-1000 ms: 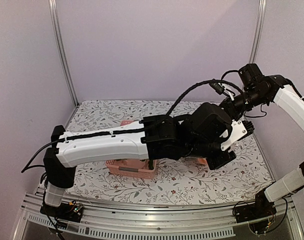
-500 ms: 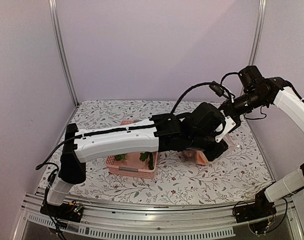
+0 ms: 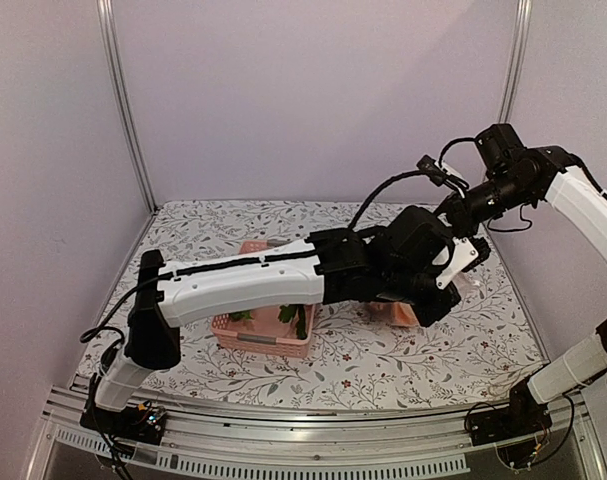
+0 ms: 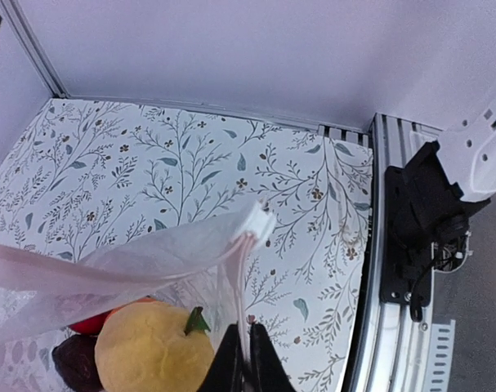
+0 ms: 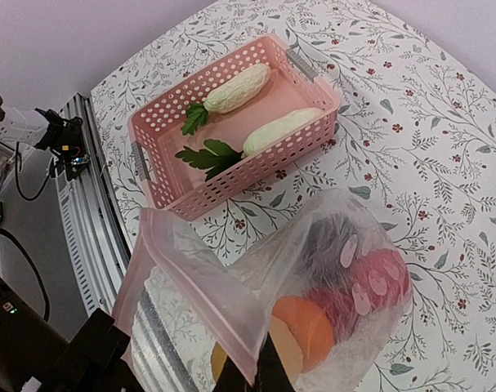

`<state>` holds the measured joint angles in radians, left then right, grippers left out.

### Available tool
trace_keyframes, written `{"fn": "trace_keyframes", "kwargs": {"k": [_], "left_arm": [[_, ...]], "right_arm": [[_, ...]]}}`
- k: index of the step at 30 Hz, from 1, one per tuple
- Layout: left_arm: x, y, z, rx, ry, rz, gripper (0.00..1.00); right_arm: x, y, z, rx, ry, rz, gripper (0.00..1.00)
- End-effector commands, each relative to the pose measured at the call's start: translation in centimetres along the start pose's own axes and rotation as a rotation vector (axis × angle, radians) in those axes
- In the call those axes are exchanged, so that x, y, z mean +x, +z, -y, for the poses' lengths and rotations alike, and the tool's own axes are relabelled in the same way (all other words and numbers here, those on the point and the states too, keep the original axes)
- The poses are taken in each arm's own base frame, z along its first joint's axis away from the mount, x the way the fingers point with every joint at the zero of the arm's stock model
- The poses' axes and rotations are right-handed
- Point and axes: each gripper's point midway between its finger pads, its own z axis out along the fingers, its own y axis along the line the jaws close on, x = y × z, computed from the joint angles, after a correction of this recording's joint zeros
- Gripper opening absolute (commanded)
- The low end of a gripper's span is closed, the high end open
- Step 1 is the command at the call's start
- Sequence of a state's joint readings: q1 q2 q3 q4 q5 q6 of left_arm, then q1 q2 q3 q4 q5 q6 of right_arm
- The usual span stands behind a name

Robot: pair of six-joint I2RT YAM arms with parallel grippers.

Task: Place the food in the zip-top bag and seal the zipper
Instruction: Adjust the zipper food storage bag at the center of the board.

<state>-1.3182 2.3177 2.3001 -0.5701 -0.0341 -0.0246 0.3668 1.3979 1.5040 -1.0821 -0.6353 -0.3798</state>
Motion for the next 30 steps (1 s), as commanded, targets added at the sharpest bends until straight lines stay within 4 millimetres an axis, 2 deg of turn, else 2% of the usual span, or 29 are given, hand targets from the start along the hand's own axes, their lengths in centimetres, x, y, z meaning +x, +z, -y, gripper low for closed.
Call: {"fn": "trace_keyframes", "kwargs": {"k": [1,3,4,5,7,8,9,11,12,13,15,16,17,18,19,21,22,23,25,26,27,29,30], "left_arm": [[-7.1,-4.5,1.2,-0.016,0.060,0.196,0.00],[-9.6,-6.9,2.4,-0.029,0.100,0.299,0.00],[-9.8,-7.5,2.4,-0.041,0.111,0.333,0.00],[-9.6,-7.6,1.5,-0.072,0.113,0.358,0.00],[-8.2,-6.5,-0.9,-0.114,0.104,0.341,0.00],[-8.3,-6.4,-1.0,-0.086,0.095,0.325,0.00],[-9.0,-7.1,0.4,-0.024,0.089,0.324,0.00],[-11.7,-10.1,3.3,0.003,0.126,0.413,0.00],[-12.0,-10.7,3.5,-0.042,0.152,0.456,0.00],[-11.9,-10.5,2.5,-0.103,0.164,0.496,0.00],[-10.8,-7.9,-1.5,-0.204,0.163,0.484,0.00],[-8.5,-5.5,-2.9,-0.199,0.160,0.373,0.00],[-8.5,-4.9,-3.3,-0.173,0.139,0.333,0.00],[-9.1,-5.2,-2.5,-0.123,0.121,0.318,0.00],[-10.3,-6.5,-1.0,-0.085,0.116,0.344,0.00],[-10.7,-8.2,2.5,-0.073,0.169,0.418,0.00],[-10.9,-9.0,3.0,-0.110,0.185,0.491,0.00],[-11.3,-9.5,2.3,-0.152,0.173,0.568,0.00],[-11.0,-7.6,-1.3,-0.198,0.122,0.541,0.00],[-10.8,-6.6,-1.7,-0.150,0.105,0.473,0.00],[-11.2,-6.9,-1.0,-0.092,0.082,0.443,0.00],[-12.0,-8.9,2.4,-0.058,0.123,0.493,0.00],[-12.4,-10.2,2.2,-0.107,0.133,0.583,0.00]], "right_arm": [[-2.9,-2.5,-0.6,0.049,-0.067,0.051,0.00],[-3.5,-3.3,-0.2,0.107,-0.100,0.085,0.00],[-3.3,-3.2,0.1,0.123,-0.097,0.079,0.00],[-3.0,-2.8,0.6,0.131,-0.088,0.061,0.00],[-2.9,-2.2,1.8,0.160,-0.071,0.028,0.00],[-3.4,-2.2,1.9,0.159,-0.067,0.030,0.00],[-4.4,-3.0,1.3,0.147,-0.084,0.063,0.00],[-5.4,-4.0,1.1,0.179,-0.116,0.110,0.00],[-5.4,-4.2,1.9,0.229,-0.119,0.110,0.00],[-5.0,-3.8,2.9,0.263,-0.114,0.095,0.00],[-4.9,-3.0,4.5,0.312,-0.101,0.071,0.00],[-4.8,-2.4,5.0,0.301,-0.084,0.051,0.00],[-5.0,-2.3,4.8,0.284,-0.077,0.043,0.00],[-5.1,-2.1,4.8,0.270,-0.072,0.037,0.00],[-5.1,-2.0,4.8,0.270,-0.071,0.039,0.00],[-5.0,-2.7,5.4,0.331,-0.087,0.063,0.00],[-4.9,-2.9,5.9,0.368,-0.090,0.076,0.00],[-4.8,-3.1,6.1,0.392,-0.096,0.086,0.00],[-4.8,-3.0,6.1,0.383,-0.093,0.074,0.00],[-4.9,-2.9,5.5,0.348,-0.086,0.068,0.00],[-4.9,-2.7,5.0,0.310,-0.077,0.058,0.00],[-5.1,-2.8,4.3,0.287,-0.096,0.091,0.00],[-5.3,-3.3,4.1,0.309,-0.116,0.122,0.00]]}}
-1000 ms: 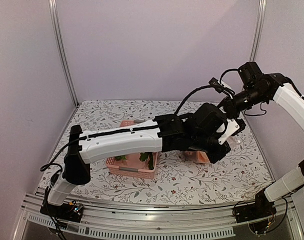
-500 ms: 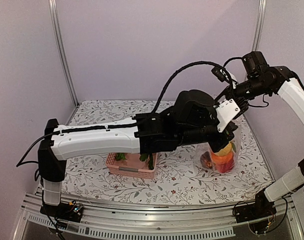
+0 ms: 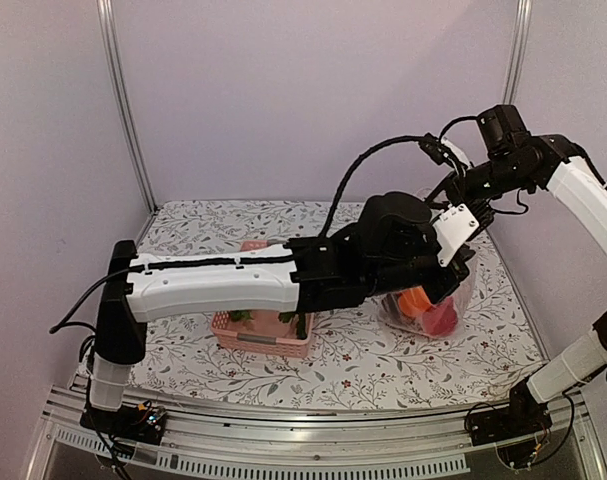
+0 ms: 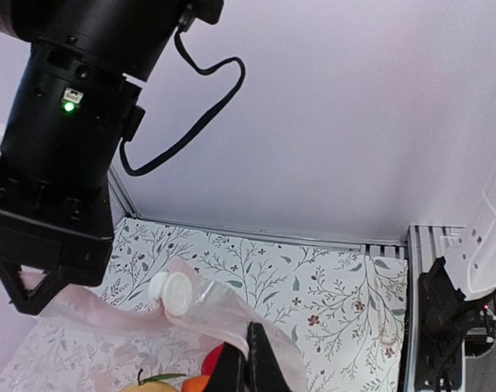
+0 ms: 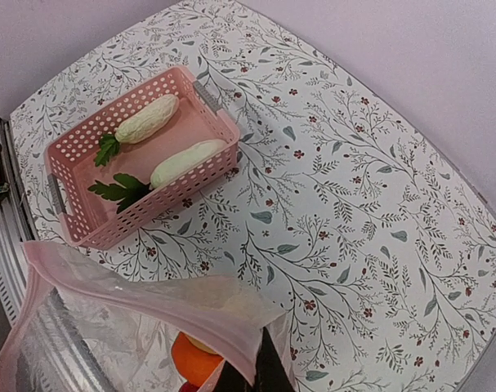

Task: Place the food in the zip-top bag and seal the zipper
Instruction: Adjust the zipper food storage bag at the center of the board.

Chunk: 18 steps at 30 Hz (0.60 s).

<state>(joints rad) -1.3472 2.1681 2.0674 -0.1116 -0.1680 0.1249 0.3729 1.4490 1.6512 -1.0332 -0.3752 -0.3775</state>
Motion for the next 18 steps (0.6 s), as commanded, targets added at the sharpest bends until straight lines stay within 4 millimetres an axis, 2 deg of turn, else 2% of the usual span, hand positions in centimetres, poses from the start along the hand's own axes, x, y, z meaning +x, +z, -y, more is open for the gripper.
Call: {"fn": "trace_keyframes", "kwargs": {"k": [1,3,4,5,7,10,13,14,16,18], "left_arm": [[-5.8,-3.7,0.4,-0.040,-0.005,0.263,0.00],[-3.3,-0.8,-1.9,-0.082,-0.001,0.193,0.00],[-0.8,0.9,-1.9,-0.047,0.010,0.072,0.00],[-2.9,0.9,-2.0,-0.021,-0.005,0.072,0.00],[-3.3,0.7,-0.1,0.030,0.001,0.062,0.00],[-1.9,0.4,1.2,-0.013,0.067,0.082,0.00],[-1.7,-0.3,1.8,-0.047,0.122,0.042,0.36],[-1.9,-0.9,1.9,-0.068,0.134,0.030,0.45],[-2.4,-2.5,2.8,-0.100,0.165,0.017,0.59],[-2.9,-4.6,4.6,-0.099,0.197,0.015,0.70]], "right_arm": [[-1.5,-1.2,0.5,0.056,-0.034,0.101,0.00],[-1.6,-1.4,1.0,0.085,-0.036,0.096,0.00],[-1.6,-0.9,1.0,0.068,-0.026,0.075,0.00],[-1.4,-0.5,1.0,0.053,-0.018,0.057,0.00],[-1.0,-0.2,0.7,0.038,-0.017,0.054,0.00],[-0.5,-0.4,0.9,0.068,-0.027,0.057,0.00],[0.2,-0.3,2.3,0.136,-0.016,0.034,0.00],[0.5,-0.4,2.7,0.157,-0.014,0.033,0.00],[1.1,-0.3,3.4,0.179,-0.008,0.026,0.00],[1.6,-0.2,3.9,0.187,-0.002,0.016,0.00]]}}
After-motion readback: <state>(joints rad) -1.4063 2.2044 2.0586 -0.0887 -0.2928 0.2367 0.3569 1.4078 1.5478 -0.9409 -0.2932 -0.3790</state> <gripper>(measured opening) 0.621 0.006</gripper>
